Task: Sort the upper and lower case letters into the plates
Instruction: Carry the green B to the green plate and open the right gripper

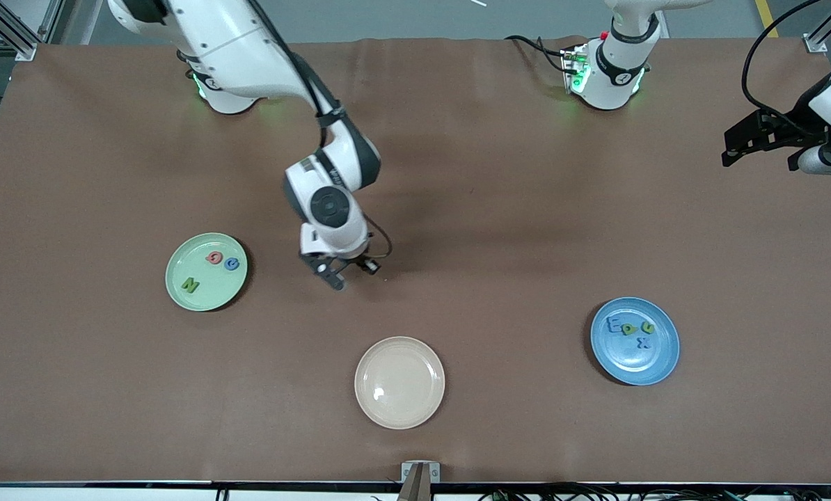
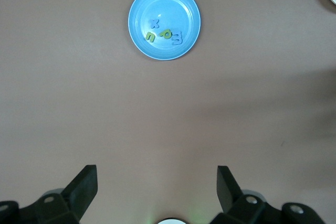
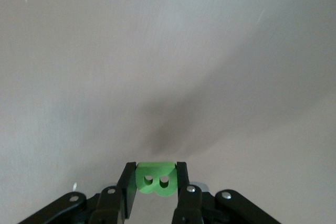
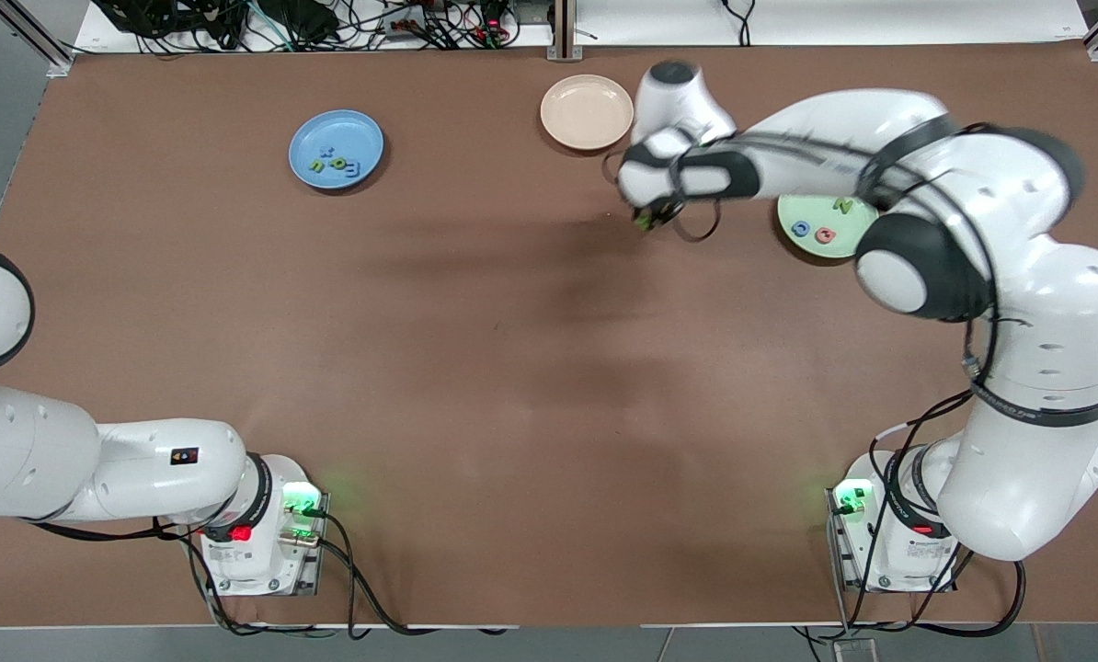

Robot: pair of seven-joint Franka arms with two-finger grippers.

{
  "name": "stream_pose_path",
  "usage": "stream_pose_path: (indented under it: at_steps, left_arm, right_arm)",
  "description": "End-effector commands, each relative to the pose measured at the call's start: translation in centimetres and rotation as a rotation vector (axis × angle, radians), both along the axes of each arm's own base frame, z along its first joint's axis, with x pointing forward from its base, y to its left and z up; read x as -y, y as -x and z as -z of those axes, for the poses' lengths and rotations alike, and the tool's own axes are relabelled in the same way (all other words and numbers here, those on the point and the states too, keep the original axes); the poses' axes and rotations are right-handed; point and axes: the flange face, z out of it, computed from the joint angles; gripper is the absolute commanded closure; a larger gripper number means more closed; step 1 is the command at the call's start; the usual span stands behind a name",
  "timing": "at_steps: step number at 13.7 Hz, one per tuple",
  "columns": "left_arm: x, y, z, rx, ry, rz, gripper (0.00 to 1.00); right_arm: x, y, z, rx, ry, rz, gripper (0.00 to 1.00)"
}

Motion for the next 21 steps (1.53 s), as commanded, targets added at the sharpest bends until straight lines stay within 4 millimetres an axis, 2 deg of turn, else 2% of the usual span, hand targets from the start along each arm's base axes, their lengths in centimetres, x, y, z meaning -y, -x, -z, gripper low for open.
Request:
stream_pose_path:
  at_steps: [1, 3, 6, 7, 9, 11, 14, 20, 21]
  left_arm:
    - [0.1, 0.5, -0.3, 0.017, -0.016, 0.022, 0.0]
    - [0.0, 0.5, -0.3, 0.016, -0.015, 0.021, 0.0]
    - [0.0, 0.5, -0.3, 0.016, -0.015, 0.021, 0.0]
    - [0.1, 0.5, -0.4, 0.017, -0.015, 0.022, 0.0]
    - [0.0, 0.5, -0.4, 0.017, -0.013, 0.021, 0.0]
    - [0.0, 0.5, -0.3, 0.016, -0.013, 0.021, 0.0]
    - [0.0, 0.4, -0.2, 0.016, -0.013, 0.021, 0.0]
    - [0.0, 0.4, -0.2, 0.017, -0.013, 0.021, 0.0]
    - [0.1, 0.4, -0.2, 0.017, -0.013, 0.023, 0.0]
  right_arm:
    - [9.6, -2.2, -5.1, -0.036, -0.029, -0.101, 1.0]
    - [17.1, -3.5, -6.2, -0.035, -0.053, -0.181, 1.0]
    - [25.9, -4.8, -5.9, -0.034, -0.076, -0.266, 1.0]
    - [28.5, -5.1, -5.6, -0.031, -0.082, -0.287, 1.0]
    - [32.0, -5.0, -4.5, -0.018, -0.086, -0.301, 1.0]
    - [32.7, -3.5, -1.8, 0.035, -0.073, -0.346, 1.0]
    - [34.2, -2.6, 1.2, 0.055, -0.062, -0.359, 1.0]
    - [33.1, -1.9, 3.8, 0.0, -0.073, -0.371, 0.97]
    - [33.0, -1.9, 3.9, -0.002, -0.074, -0.37, 0.9]
